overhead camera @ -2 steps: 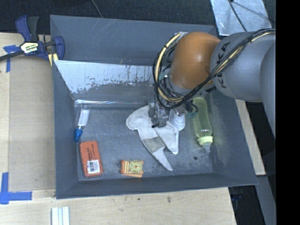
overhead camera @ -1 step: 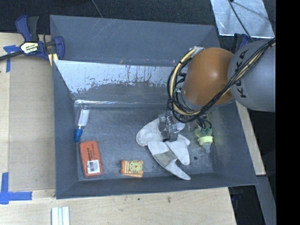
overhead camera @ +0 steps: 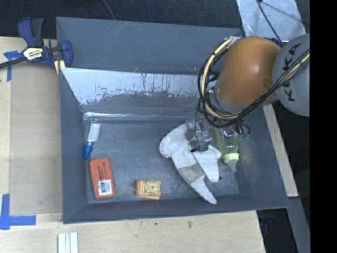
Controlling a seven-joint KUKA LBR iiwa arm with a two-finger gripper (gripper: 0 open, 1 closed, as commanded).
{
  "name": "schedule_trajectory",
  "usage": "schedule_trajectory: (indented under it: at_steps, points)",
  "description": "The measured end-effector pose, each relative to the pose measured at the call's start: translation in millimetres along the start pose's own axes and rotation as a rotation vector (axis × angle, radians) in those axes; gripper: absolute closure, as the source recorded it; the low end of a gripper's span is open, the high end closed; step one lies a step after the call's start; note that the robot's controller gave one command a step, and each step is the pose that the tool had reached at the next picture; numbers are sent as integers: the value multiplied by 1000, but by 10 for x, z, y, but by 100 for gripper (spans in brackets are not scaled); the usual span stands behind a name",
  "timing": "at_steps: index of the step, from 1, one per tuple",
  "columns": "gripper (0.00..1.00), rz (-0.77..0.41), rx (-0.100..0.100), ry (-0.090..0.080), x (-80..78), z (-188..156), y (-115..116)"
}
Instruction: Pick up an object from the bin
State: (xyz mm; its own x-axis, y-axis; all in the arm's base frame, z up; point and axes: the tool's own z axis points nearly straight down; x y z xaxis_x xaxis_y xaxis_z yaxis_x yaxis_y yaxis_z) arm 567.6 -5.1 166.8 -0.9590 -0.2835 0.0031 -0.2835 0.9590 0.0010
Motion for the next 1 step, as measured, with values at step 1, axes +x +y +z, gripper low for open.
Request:
schedule_trajectory:
  at_steps: [1]
  points:
    - [100,-74,2,-6,180,-860,-497]
